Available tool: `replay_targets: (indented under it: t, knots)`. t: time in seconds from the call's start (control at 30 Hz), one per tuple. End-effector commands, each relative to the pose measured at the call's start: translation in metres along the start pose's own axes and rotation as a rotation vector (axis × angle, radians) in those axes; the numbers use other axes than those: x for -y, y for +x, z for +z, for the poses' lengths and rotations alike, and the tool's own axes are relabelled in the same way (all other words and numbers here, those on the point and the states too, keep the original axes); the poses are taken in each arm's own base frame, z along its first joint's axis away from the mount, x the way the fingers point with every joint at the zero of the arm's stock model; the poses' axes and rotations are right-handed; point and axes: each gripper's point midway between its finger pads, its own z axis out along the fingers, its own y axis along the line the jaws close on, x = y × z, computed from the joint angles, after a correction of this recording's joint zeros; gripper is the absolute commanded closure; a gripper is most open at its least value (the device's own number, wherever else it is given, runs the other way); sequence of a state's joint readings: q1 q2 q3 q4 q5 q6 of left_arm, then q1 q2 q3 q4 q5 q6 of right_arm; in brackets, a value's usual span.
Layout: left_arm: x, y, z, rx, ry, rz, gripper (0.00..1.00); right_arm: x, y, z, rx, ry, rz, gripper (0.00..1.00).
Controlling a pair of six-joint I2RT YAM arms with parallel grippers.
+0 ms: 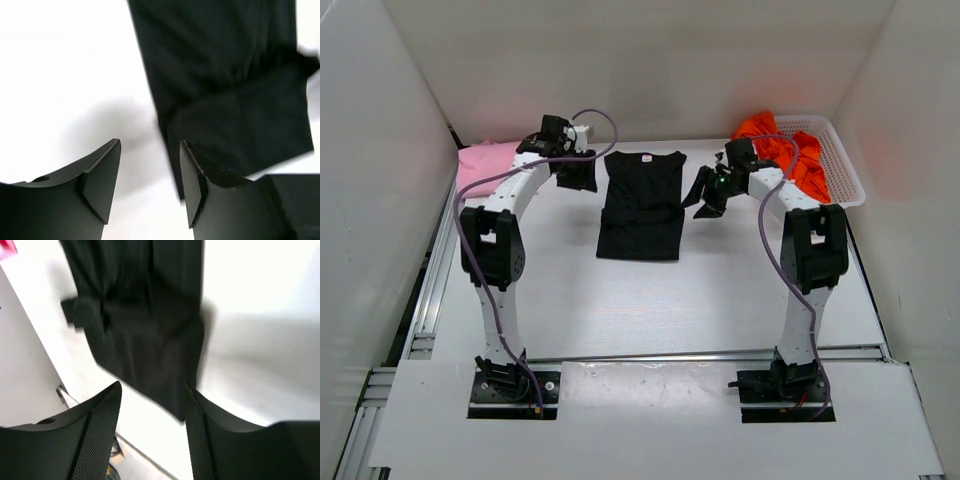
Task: Fold and stack the t-shirts
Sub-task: Fold the folded rectangular tshirt in 1/3 of the way
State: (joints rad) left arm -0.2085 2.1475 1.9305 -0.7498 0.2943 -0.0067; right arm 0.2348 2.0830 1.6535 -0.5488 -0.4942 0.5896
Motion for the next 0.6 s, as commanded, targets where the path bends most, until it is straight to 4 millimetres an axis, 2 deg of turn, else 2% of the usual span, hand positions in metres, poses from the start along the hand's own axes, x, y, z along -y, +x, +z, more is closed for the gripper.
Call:
replay_targets:
  t: [0.0,0.03,0.13,0.2,0.27,0.37,0.4,0.57]
  knots:
    - [0.008,0.031,-0.046,-0.074,-0.046,-0.009,0.38,0.009,0.042,-0.014,-0.054,0.066,-0.039,0.41]
    - [0.014,0.062,-0.04,-0.156,-0.024,-0.022,0.38,0.023,0.065,-0.008,-0.109,0.094,-0.027,0.41]
    - [0.028,0.121,-0.035,-0.34,0.023,-0.059,0.38,0.03,0.102,0.003,-0.197,0.096,-0.05,0.35]
    - [0.035,0.139,-0.031,-0.394,0.04,-0.061,0.35,0.023,0.116,0.01,-0.236,0.071,-0.068,0.35]
    - [0.047,0.152,-0.027,-0.426,0.06,-0.044,0.34,0.021,0.122,0.019,-0.252,0.061,-0.081,0.34]
    - [0.046,0.154,-0.018,-0.428,0.072,-0.048,0.32,0.022,0.122,0.031,-0.247,0.059,-0.053,0.34]
    - [0.047,0.15,-0.014,-0.415,0.082,-0.046,0.31,0.025,0.122,0.036,-0.251,0.063,-0.041,0.34]
    - [0.046,0.164,0.003,-0.469,0.083,-0.053,0.31,0.035,0.125,0.049,-0.272,0.083,-0.003,0.36]
